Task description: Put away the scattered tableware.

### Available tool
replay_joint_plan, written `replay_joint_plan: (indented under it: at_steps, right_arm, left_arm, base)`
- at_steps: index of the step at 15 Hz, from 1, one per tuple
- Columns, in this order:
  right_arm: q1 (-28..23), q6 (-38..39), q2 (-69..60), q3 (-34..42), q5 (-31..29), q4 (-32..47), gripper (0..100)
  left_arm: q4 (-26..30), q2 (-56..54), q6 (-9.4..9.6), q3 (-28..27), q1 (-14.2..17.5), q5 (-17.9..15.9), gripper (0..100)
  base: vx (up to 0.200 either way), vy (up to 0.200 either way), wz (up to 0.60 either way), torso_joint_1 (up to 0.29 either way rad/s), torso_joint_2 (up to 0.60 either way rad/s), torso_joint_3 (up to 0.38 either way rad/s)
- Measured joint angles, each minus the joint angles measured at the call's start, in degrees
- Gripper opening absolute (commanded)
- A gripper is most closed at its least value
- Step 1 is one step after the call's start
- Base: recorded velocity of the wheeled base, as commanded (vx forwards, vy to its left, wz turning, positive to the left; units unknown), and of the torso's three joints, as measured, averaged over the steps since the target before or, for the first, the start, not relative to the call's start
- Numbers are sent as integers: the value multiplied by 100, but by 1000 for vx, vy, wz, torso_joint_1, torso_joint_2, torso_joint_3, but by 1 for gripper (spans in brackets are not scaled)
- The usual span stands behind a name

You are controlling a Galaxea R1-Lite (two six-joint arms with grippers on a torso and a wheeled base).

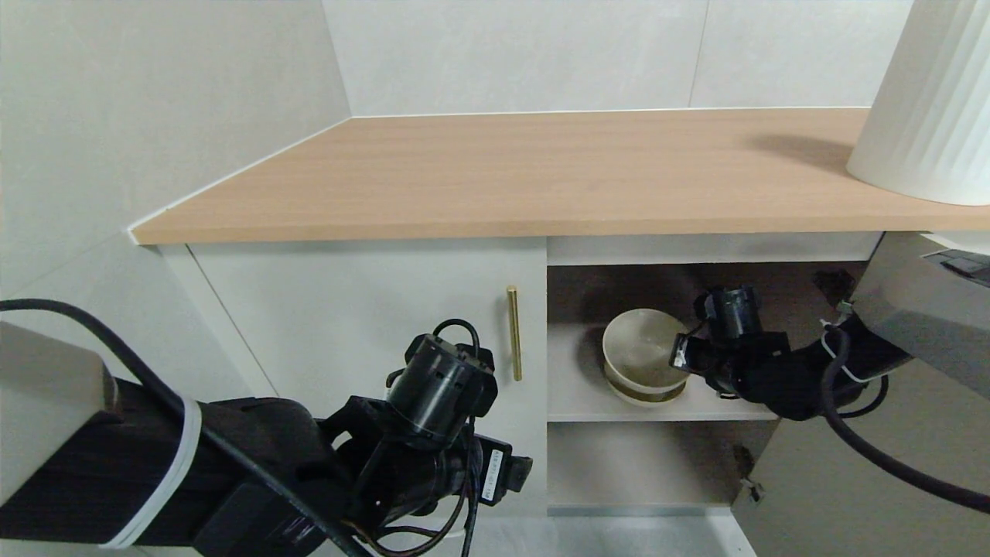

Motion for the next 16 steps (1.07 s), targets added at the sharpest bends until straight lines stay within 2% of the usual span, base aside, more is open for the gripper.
replay_joint_plan:
  at_steps: [13,14,16]
  right_arm:
    - [-17,4,179,-61,2,-5,0]
    - [-15,4,182,-61,0,-2,100]
    - [-4,4,193,-63,-4,0,100]
  left_arm:
    - [2,-2,0,0,4,7,100]
    - [2,-2,2,0,2,5,100]
    - [0,-5,2,1,2,10,100]
  base:
    - [0,0,0,0,0,0]
    - [0,0,0,0,0,0]
    - [0,0,0,0,0,0]
